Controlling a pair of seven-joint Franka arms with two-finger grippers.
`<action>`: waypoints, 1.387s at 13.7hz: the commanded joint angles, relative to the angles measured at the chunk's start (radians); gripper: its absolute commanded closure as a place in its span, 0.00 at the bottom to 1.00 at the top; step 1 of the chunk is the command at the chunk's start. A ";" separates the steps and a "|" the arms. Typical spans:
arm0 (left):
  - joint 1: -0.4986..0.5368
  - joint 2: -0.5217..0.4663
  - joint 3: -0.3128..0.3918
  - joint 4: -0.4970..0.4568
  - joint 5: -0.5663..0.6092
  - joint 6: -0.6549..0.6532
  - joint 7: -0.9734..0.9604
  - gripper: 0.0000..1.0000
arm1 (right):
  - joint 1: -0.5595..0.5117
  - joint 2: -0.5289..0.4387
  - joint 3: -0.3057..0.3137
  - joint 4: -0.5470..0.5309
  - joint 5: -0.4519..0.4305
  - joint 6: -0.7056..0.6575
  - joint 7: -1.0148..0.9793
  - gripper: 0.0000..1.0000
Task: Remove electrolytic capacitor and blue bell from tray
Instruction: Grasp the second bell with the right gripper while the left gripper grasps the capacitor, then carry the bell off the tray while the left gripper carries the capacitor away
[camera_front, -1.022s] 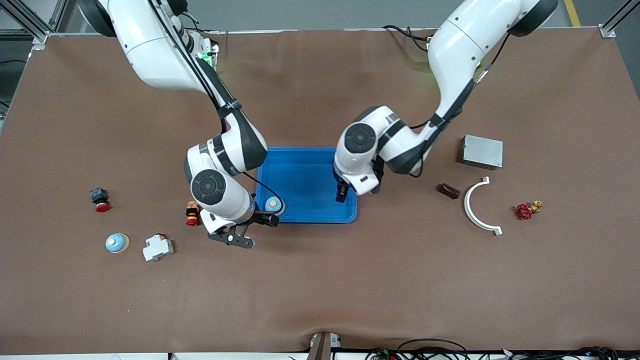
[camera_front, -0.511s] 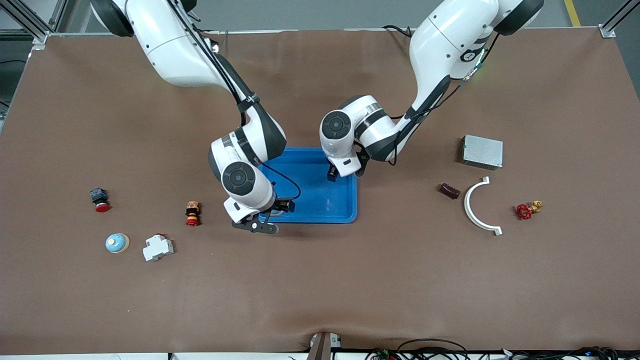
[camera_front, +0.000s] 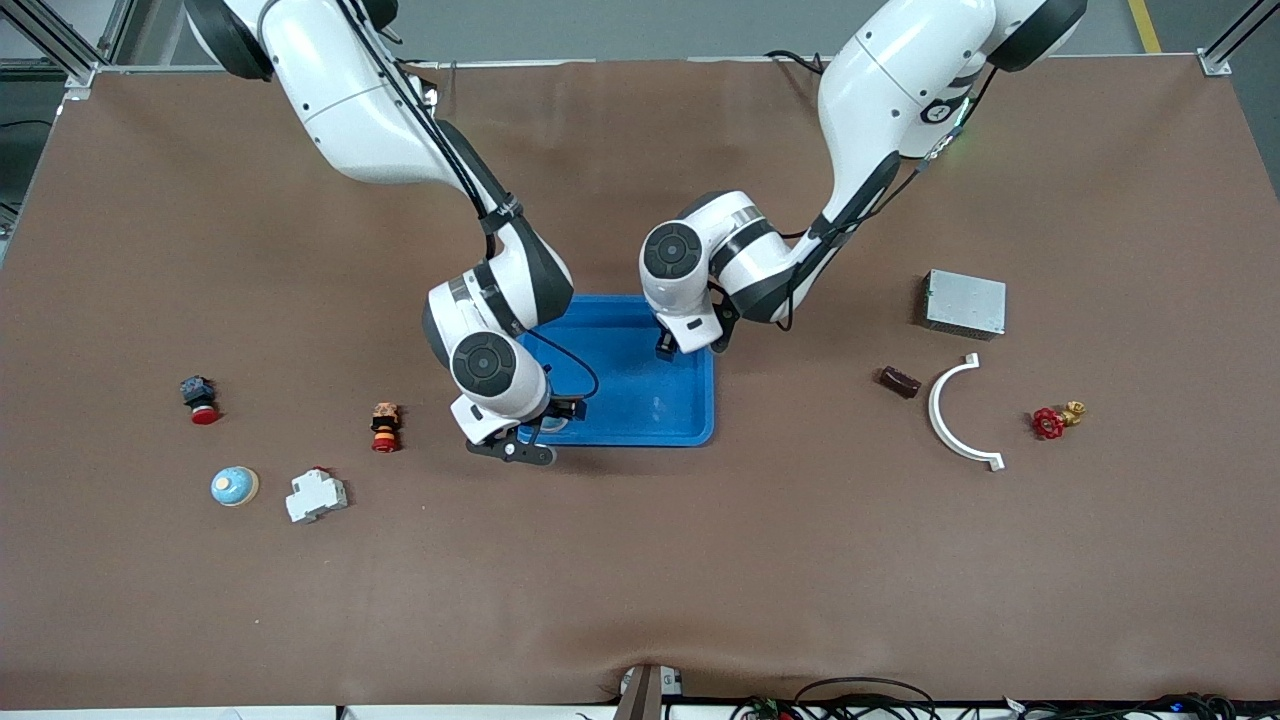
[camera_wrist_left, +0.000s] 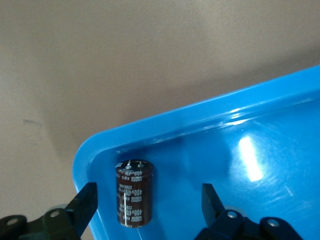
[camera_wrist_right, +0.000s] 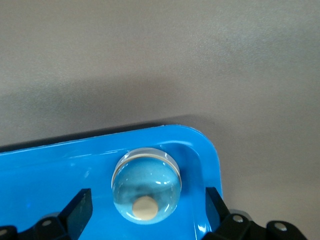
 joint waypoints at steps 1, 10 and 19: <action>-0.009 0.019 0.004 0.016 0.037 0.001 0.005 0.10 | 0.020 0.011 -0.008 -0.003 0.011 0.033 -0.001 0.00; -0.003 0.042 0.004 0.028 0.042 0.002 -0.006 0.68 | 0.023 0.034 -0.008 -0.001 0.011 0.055 -0.001 0.00; 0.149 -0.120 -0.011 0.068 0.020 -0.152 0.289 1.00 | 0.034 0.043 -0.008 0.001 0.008 0.067 -0.004 0.65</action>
